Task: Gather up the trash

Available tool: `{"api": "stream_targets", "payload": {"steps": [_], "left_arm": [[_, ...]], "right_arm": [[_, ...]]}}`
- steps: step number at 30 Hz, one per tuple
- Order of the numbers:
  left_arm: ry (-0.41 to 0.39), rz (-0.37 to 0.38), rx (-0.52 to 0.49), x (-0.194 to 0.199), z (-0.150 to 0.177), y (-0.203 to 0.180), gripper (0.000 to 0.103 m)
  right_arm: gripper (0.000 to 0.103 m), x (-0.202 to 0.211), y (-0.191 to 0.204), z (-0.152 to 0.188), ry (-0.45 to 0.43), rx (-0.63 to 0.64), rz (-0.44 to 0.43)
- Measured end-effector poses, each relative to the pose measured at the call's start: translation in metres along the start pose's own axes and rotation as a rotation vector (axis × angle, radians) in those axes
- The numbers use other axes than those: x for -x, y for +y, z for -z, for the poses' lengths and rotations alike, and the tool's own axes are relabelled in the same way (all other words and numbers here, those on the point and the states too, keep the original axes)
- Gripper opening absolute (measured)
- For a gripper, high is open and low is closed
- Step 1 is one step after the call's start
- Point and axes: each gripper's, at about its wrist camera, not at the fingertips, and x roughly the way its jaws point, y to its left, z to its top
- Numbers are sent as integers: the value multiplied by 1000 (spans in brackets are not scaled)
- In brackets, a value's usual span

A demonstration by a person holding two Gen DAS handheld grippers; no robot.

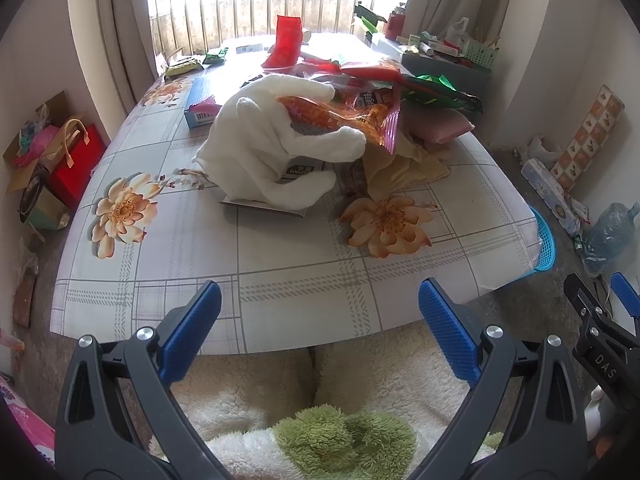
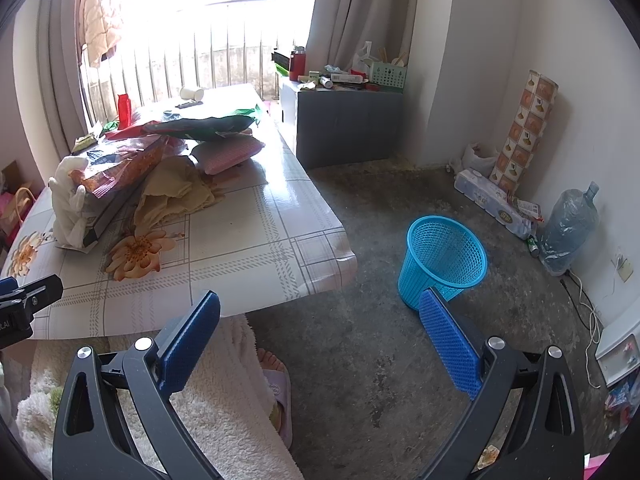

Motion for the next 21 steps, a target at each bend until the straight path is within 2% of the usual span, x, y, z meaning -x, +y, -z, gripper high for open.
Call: {"api": "stream_targets", "payload": {"steps": [7, 12, 15, 17, 21], "left_arm": [[18, -10, 10, -9, -4, 1, 94], [18, 4, 38, -19, -13, 16, 94], [-25, 28, 65, -20, -20, 31, 94], [-91, 53, 86, -19, -22, 45, 94], [-203, 88, 71, -20, -25, 60, 94]], "right_arm": [[97, -6, -1, -3, 4, -12, -1], [97, -9, 7, -20, -41, -12, -28], [97, -7, 16, -33, -107, -8, -69], [97, -8, 24, -41, -147, 9, -108], [97, -21, 44, -49, -146, 53, -187]]}}
